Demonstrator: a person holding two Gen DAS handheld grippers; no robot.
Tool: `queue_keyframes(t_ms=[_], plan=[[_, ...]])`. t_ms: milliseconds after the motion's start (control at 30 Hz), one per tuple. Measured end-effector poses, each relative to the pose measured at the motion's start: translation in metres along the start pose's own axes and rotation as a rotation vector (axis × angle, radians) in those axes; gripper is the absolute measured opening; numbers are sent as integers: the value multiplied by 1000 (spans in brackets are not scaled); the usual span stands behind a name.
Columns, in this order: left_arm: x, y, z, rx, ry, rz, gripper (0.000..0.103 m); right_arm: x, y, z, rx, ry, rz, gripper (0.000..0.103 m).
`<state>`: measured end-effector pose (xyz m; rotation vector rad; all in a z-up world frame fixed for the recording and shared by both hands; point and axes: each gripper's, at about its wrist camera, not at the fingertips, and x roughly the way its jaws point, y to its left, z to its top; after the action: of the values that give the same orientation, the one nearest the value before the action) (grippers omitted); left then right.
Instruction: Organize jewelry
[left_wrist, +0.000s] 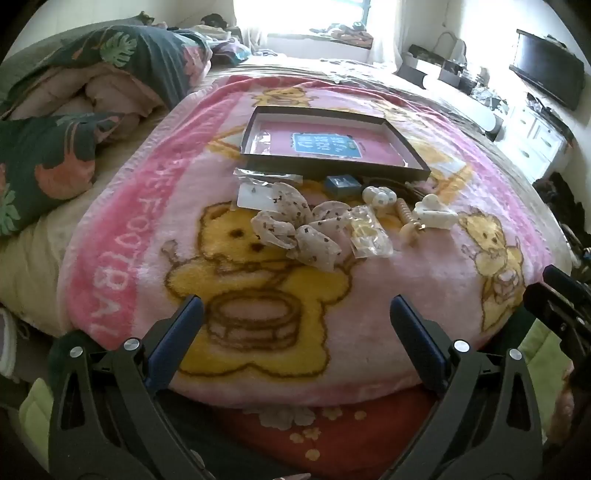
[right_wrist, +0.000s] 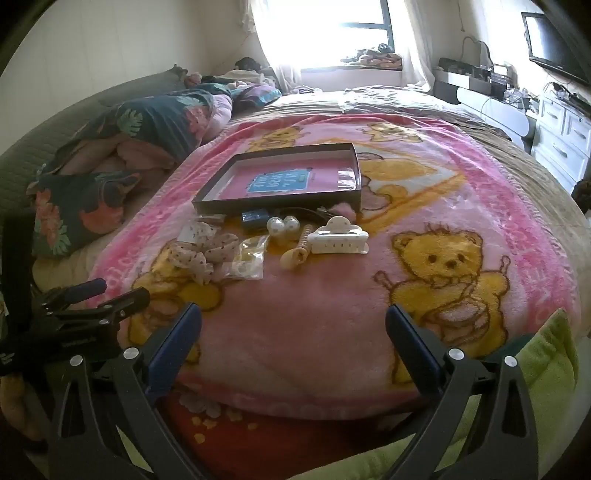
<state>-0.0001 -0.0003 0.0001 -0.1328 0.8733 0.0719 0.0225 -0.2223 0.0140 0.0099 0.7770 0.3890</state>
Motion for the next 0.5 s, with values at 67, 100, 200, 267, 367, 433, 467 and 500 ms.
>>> queue_keyframes(t_ms=[67, 100, 200, 267, 367, 433, 467, 500], plan=[[0, 0, 0, -1, -2, 1, 95, 0, 0, 0, -1, 2, 1, 99], [0, 0, 0, -3, -3, 2, 95, 0, 1, -1, -2, 3, 0, 99], [0, 0, 0, -5, -6, 5, 95, 0, 2, -1, -4, 4, 1, 99], [1, 0, 0, -10, -8, 5, 95, 0, 3, -1, -8, 3, -2, 99], [-2, -3, 1, -9, -9, 0, 95, -3, -1, -2, 2, -1, 1, 99], [-3, -2, 1, -10, -15, -2, 95, -4, -3, -2, 2, -4, 1, 99], [-3, -3, 1, -11, -16, -3, 95, -3, -2, -2, -3, -3, -2, 99], [-3, -3, 1, -13, -16, -4, 95, -3, 2, -3, -2, -3, -1, 99]])
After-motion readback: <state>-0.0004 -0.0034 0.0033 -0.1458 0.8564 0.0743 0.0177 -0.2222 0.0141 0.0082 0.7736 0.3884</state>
